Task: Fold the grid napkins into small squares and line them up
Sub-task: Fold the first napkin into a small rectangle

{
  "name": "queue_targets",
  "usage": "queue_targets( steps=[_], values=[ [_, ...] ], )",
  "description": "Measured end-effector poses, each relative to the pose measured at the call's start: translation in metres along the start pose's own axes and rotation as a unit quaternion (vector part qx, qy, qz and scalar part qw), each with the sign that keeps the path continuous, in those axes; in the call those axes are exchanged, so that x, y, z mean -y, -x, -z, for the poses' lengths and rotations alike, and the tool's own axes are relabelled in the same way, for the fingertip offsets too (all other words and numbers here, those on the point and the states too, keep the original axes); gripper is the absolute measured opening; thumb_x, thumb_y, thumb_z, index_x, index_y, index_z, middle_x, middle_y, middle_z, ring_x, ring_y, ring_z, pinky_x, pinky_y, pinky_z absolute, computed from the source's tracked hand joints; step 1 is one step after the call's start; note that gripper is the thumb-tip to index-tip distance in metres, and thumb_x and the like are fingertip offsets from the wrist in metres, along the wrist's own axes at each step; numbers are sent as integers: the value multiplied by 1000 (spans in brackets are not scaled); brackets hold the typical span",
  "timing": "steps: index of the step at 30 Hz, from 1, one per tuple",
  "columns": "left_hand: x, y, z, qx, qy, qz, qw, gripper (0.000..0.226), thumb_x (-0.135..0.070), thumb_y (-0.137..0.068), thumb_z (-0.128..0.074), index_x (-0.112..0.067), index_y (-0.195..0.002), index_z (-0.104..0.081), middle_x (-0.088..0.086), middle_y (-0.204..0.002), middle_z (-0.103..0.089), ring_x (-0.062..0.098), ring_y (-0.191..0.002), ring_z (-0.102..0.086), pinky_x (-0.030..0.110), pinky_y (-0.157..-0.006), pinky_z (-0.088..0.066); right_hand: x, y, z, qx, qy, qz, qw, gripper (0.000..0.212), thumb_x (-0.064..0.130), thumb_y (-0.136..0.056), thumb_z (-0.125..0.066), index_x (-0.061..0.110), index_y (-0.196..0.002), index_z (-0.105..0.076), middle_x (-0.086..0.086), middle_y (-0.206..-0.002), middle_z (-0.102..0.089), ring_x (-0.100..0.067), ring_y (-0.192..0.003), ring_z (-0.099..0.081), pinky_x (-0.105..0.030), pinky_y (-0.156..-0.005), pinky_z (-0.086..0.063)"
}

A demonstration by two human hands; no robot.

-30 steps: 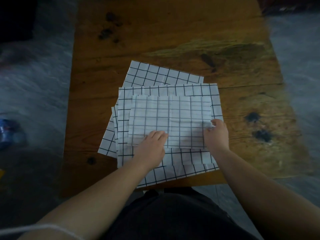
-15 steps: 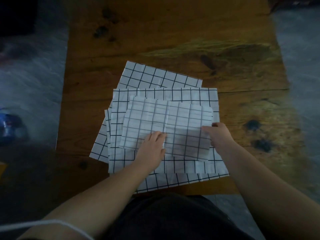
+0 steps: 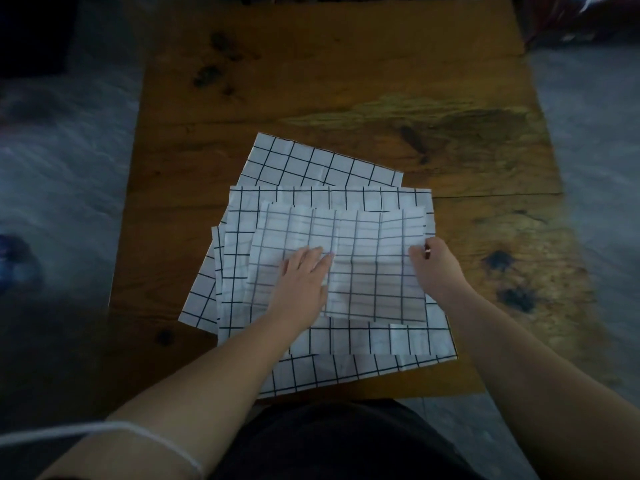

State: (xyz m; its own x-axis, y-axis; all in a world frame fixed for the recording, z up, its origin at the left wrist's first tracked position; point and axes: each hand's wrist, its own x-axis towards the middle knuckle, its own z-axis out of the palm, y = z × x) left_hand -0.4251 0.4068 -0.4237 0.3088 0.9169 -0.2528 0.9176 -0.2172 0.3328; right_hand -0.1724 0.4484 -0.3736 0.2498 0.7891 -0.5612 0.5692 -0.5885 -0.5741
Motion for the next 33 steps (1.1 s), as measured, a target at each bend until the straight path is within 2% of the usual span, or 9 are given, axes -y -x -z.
queue_targets(
  steps=[7,10,12,14,17,21,26,31,33],
  values=[
    [7,-13,2,69,-57,-25,996,64,-37,-102,-48,-26,-160,-21,-1,-167,-19,24,-151,-13,45,-121,-16,-12,-3,-6,76,-143,-186,969,50,45,-82,-68,13,-120,-58,-14,-106,-67,-31,-96,-67,-52,-88,-58],
    [2,-12,-1,85,-73,-18,994,66,-41,-103,-44,-26,-161,-16,2,-169,-7,25,-153,-5,48,-123,-14,-17,-1,-3,73,-138,-172,973,34,28,-84,-72,6,-108,-63,-19,-86,-65,-29,-76,-62,-47,-73,-57],
    [-6,-11,-3,97,-93,-20,991,68,-46,-103,-40,-25,-161,-11,3,-170,1,27,-154,4,51,-123,-11,-9,6,5,62,-112,-142,982,20,20,-93,-65,2,-99,-57,-12,-76,-51,-22,-64,-49,-35,-55,-43],
    [-13,-10,-6,110,-88,-23,990,70,-50,-103,-38,-25,-161,-8,3,-170,4,27,-155,8,52,-123,-8,-4,9,13,51,-88,-109,989,25,19,-97,-61,3,-115,-57,-7,-76,-50,-16,-60,-45,-29,-49,-37],
    [-21,-7,-8,122,-48,-30,991,70,-50,-103,-38,-26,-161,-6,2,-170,4,26,-154,9,51,-123,-7,18,25,22,64,-118,-80,988,36,26,-97,-62,13,-130,-55,-7,-83,-58,-16,-62,-50,-29,-52,-42],
    [-22,-8,1,142,-17,11,990,71,-41,-105,-39,-28,-161,2,-4,-168,13,22,-154,17,46,-125,0,56,52,15,99,-163,-26,981,16,30,-99,-62,20,-111,-61,2,-71,-54,-9,-55,-47,-26,-51,-39],
    [7,8,17,135,-22,49,989,71,-37,-106,-36,-28,-159,10,-3,-167,20,19,-151,24,42,-122,8,91,70,-23,187,-267,-19,945,26,31,-107,-45,15,-114,-65,-12,-95,-70,-22,-76,-65,-36,-70,-54],
    [46,35,30,76,10,67,995,73,-29,-102,-47,-23,-162,-4,3,-170,4,24,-155,11,47,-126,-4,80,63,-78,137,-67,72,986,21,24,-105,-44,23,-108,-64,-2,-100,-70,-21,-84,-66,-38,-71,-55],
    [63,48,32,63,13,79,995,76,-27,-100,-52,-21,-161,-8,5,-169,-1,26,-155,7,46,-124,-6,64,58,-96,99,72,155,980,21,24,-104,-46,26,-119,-61,5,-113,-63,-18,-104,-60,-30,-77,-48]
  ],
)
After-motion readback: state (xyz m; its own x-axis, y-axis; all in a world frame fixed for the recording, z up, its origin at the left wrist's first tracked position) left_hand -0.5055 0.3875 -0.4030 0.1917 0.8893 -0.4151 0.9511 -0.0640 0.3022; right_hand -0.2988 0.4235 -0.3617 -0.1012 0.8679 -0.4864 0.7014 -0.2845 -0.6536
